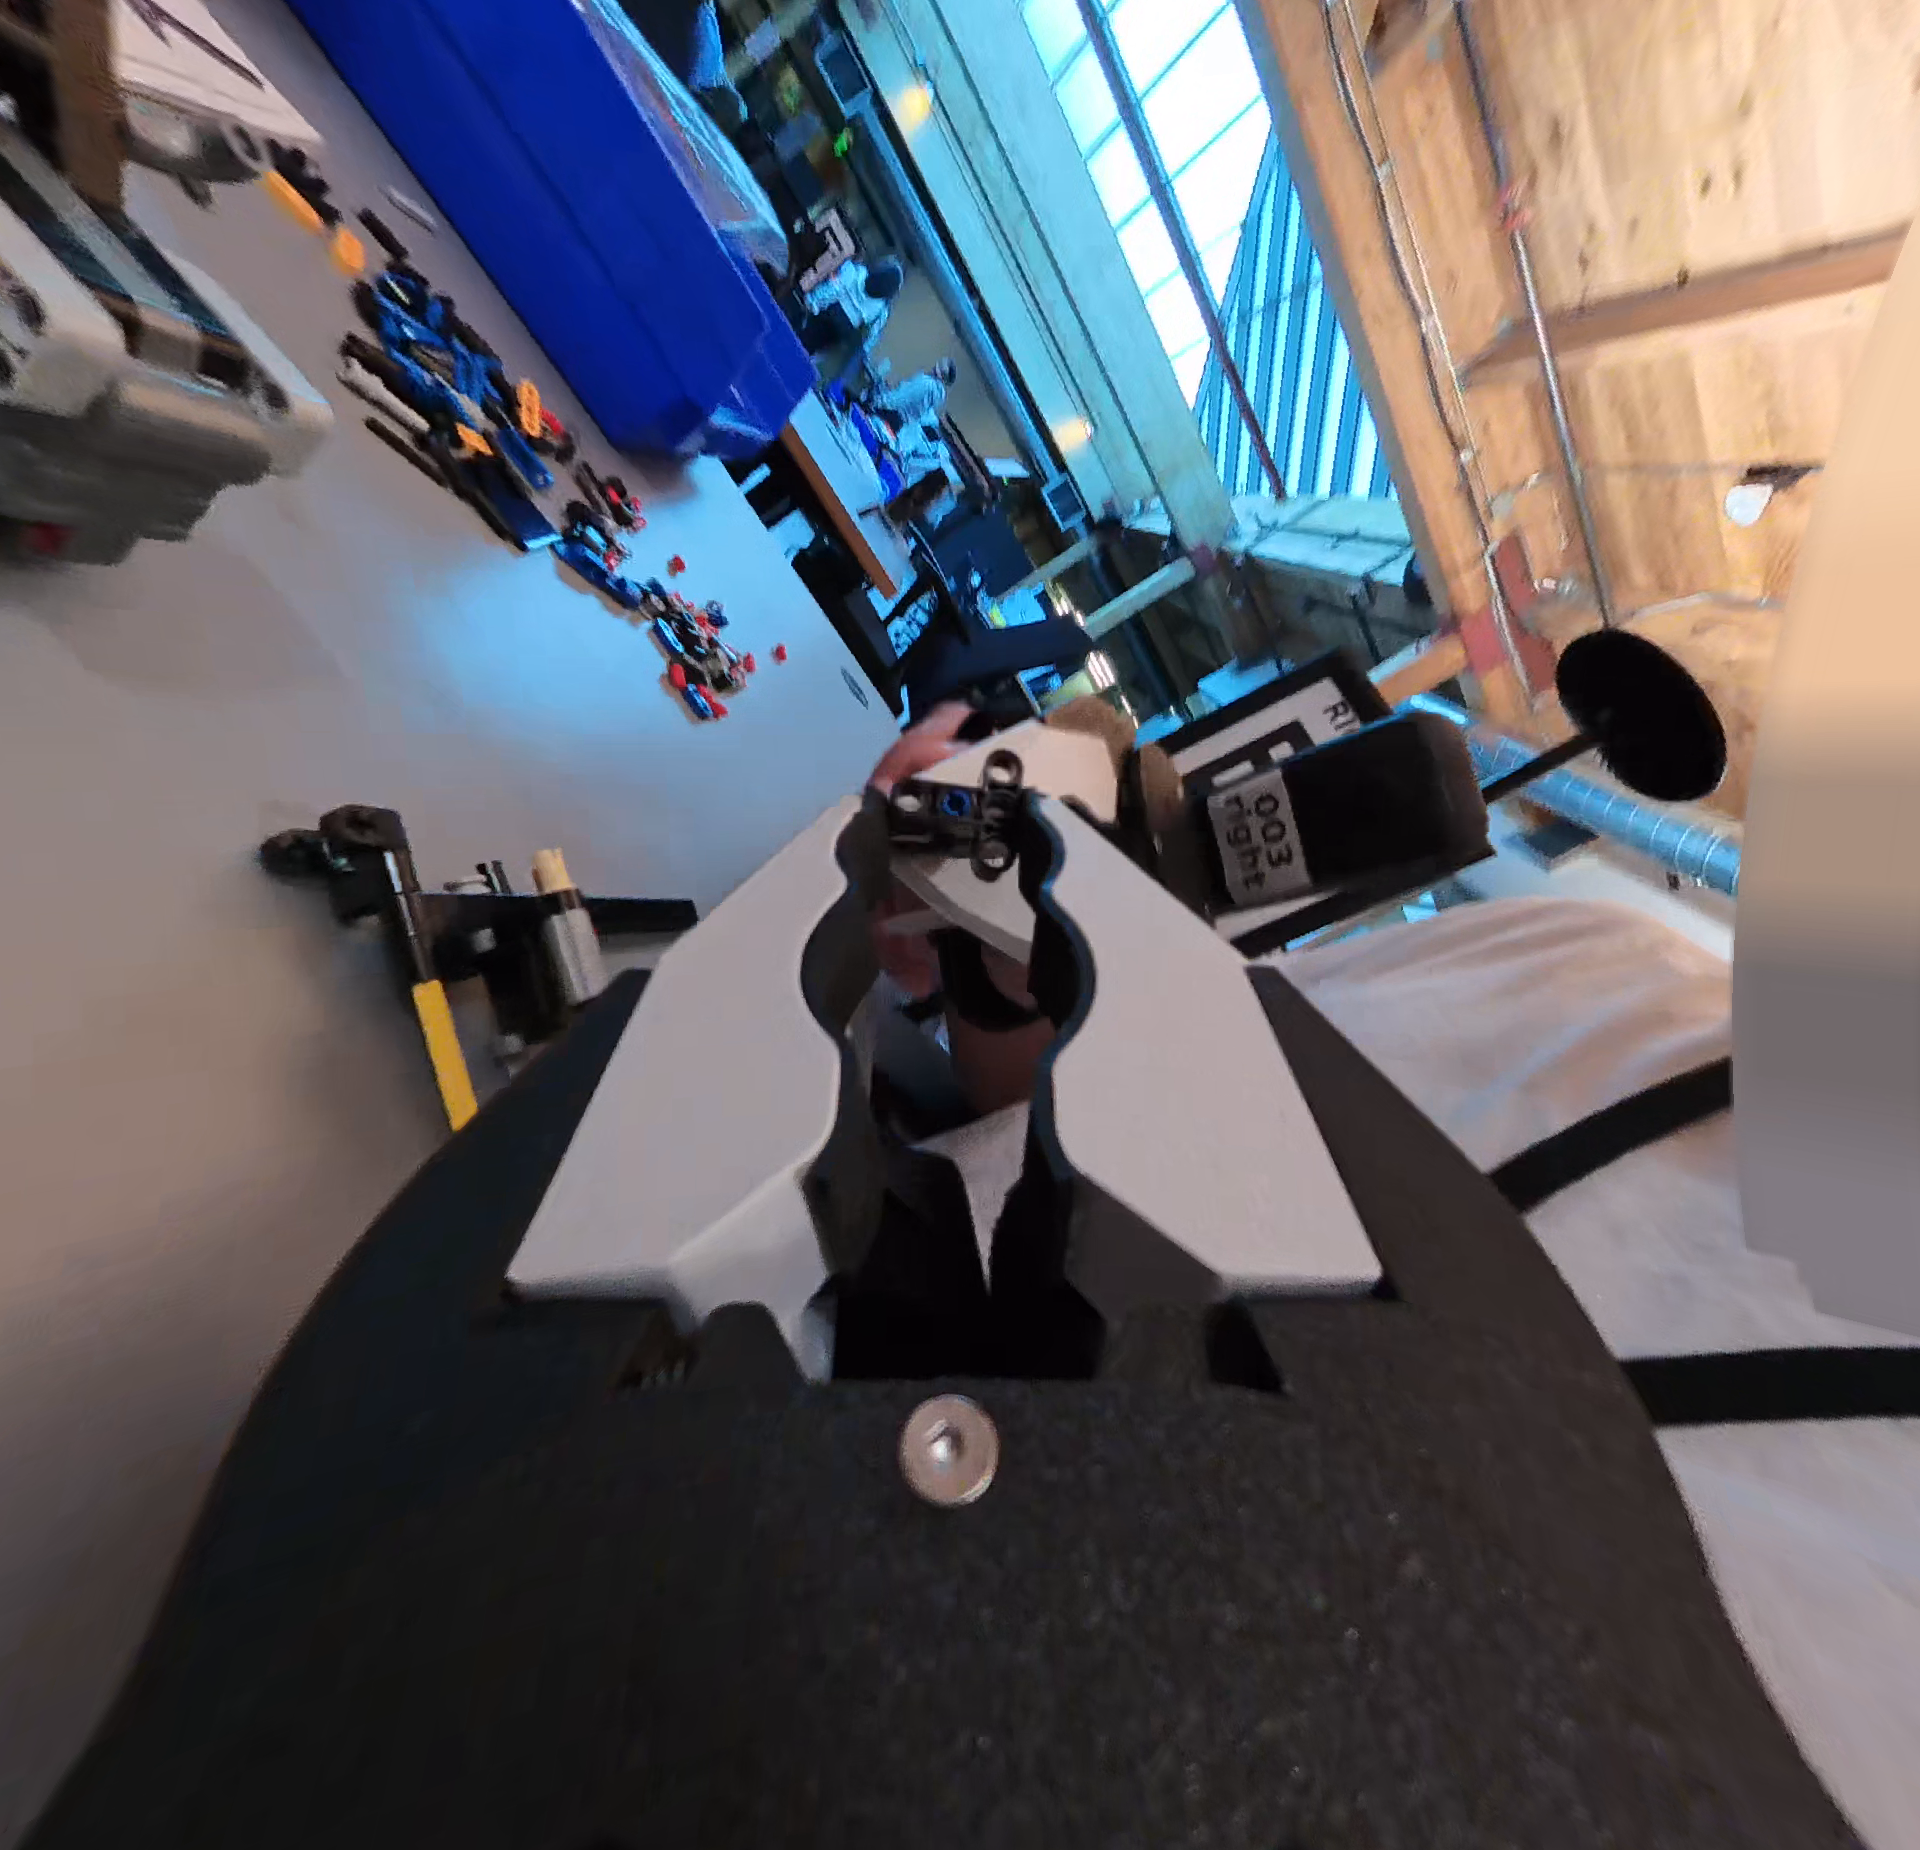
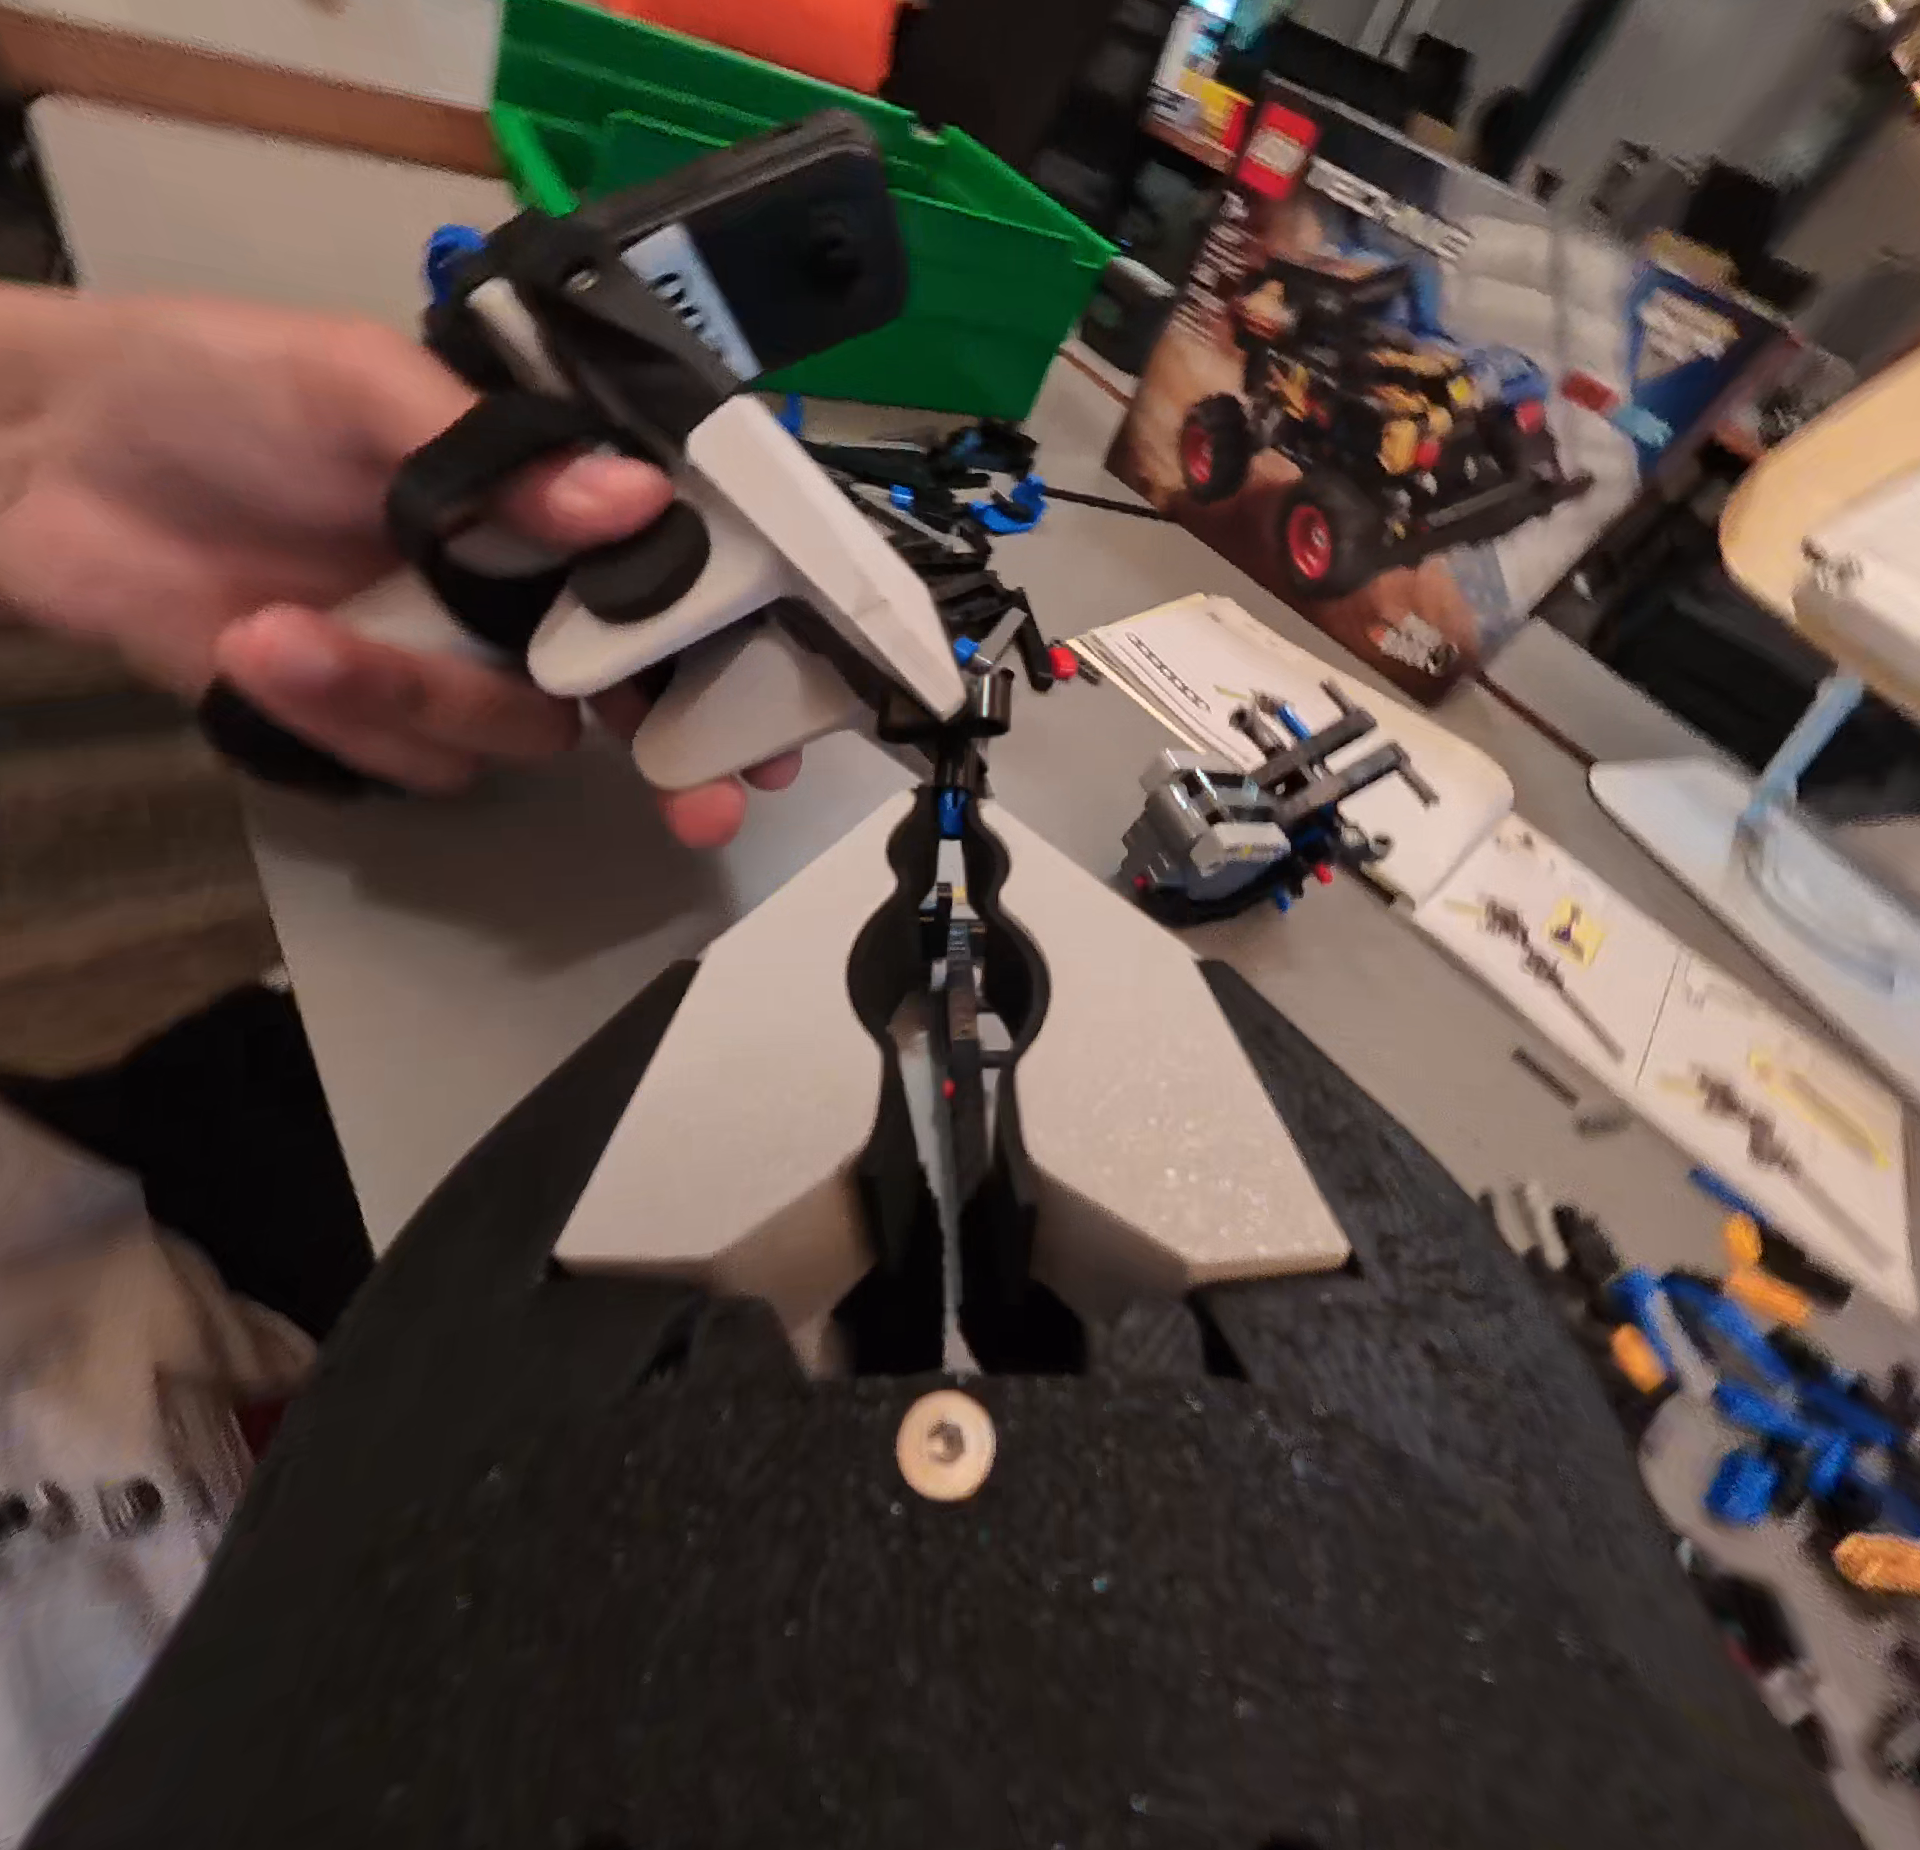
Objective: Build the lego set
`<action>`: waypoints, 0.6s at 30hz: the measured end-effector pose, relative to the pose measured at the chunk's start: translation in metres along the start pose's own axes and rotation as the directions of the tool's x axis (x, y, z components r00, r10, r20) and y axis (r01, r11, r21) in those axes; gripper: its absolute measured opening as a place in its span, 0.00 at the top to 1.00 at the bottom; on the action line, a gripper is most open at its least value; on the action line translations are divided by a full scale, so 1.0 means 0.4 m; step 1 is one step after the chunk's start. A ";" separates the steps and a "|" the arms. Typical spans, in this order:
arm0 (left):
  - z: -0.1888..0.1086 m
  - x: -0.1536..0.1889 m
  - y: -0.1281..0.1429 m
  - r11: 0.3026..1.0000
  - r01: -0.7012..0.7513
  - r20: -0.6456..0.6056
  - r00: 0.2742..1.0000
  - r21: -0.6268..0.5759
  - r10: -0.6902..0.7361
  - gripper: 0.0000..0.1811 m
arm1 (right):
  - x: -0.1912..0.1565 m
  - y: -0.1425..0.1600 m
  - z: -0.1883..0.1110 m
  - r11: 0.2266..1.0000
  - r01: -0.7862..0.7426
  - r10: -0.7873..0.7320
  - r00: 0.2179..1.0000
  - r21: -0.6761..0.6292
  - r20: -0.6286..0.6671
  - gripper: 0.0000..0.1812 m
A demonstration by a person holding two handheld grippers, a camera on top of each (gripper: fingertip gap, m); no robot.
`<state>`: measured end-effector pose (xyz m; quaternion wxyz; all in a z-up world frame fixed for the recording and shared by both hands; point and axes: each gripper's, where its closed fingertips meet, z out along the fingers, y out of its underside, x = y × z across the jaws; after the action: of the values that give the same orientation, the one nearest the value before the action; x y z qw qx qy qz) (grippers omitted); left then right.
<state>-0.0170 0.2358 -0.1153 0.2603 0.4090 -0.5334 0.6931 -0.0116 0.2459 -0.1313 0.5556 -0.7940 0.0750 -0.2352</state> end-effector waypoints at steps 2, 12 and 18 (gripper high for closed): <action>0.008 -0.014 -0.002 0.999 0.003 0.015 1.000 0.034 -0.004 0.88 | 0.006 0.013 0.003 0.994 -0.112 0.112 0.992 0.008 -0.064 0.98; 0.029 -0.011 0.028 0.975 -0.207 0.133 0.967 -0.086 0.217 0.88 | -0.039 0.016 -0.026 0.939 -0.339 0.329 0.932 0.050 0.151 0.92; -0.002 0.022 0.070 0.947 -0.132 0.071 0.985 -0.291 0.159 0.88 | -0.047 0.008 -0.087 0.969 0.210 -0.237 0.937 0.126 0.255 0.90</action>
<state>-0.0440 0.2276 -0.1226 0.2393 0.3586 -0.6682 0.6063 -0.0437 0.2223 -0.1302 0.5681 -0.7939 -0.1032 -0.1905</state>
